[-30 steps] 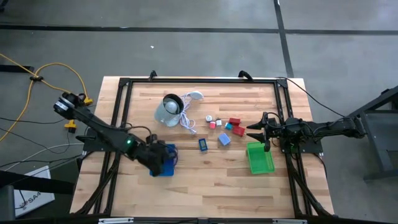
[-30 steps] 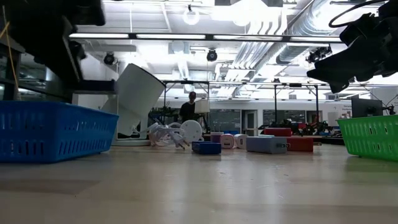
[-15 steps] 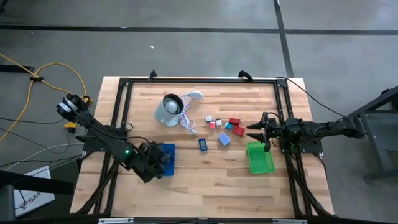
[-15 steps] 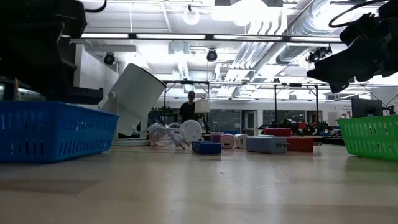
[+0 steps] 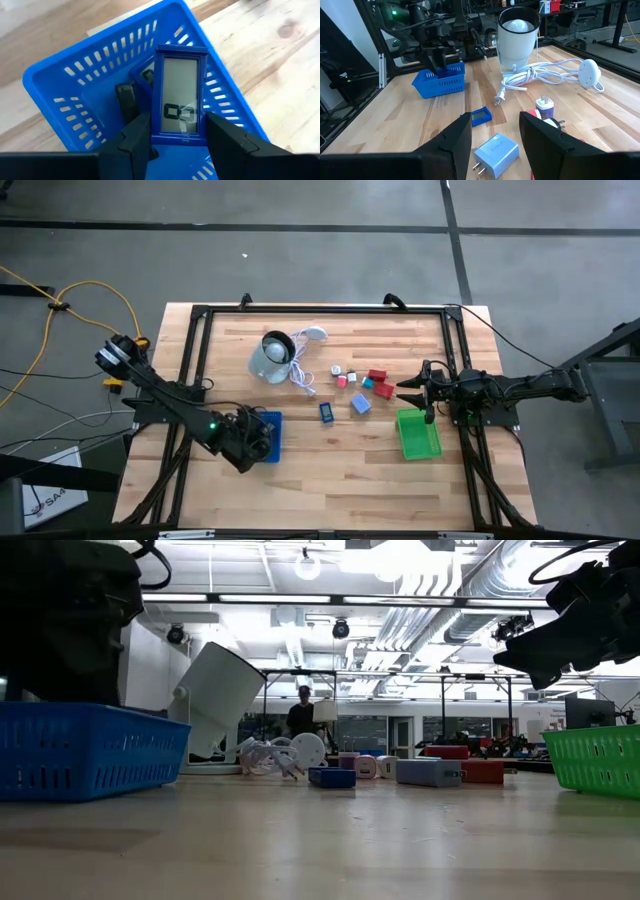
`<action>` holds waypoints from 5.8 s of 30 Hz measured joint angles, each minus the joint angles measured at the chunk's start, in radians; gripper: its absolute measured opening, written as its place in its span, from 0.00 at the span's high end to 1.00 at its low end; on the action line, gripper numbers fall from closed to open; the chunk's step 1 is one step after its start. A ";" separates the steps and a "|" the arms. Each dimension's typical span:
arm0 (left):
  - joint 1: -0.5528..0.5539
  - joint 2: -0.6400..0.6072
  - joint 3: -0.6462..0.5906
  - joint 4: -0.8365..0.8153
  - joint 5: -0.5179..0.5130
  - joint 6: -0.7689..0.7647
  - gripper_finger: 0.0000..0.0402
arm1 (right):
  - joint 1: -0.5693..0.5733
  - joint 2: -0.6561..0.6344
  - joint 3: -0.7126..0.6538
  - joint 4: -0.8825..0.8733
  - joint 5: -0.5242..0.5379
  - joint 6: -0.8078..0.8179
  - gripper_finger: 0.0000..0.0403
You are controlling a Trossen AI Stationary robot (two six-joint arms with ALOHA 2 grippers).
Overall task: Pick & Place Office items
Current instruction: Put the blue digital timer into the blue bin
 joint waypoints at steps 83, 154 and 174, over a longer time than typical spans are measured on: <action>0.230 -0.082 0.000 0.423 -0.010 0.896 0.52 | 0.000 0.000 0.000 0.000 0.000 0.000 0.62; 0.637 0.266 0.382 0.301 0.706 2.103 0.53 | 0.000 0.019 0.000 0.000 0.000 0.000 0.62; 0.698 0.474 0.750 -0.128 0.797 2.317 0.53 | 0.000 0.033 0.000 -0.001 -0.001 0.000 0.62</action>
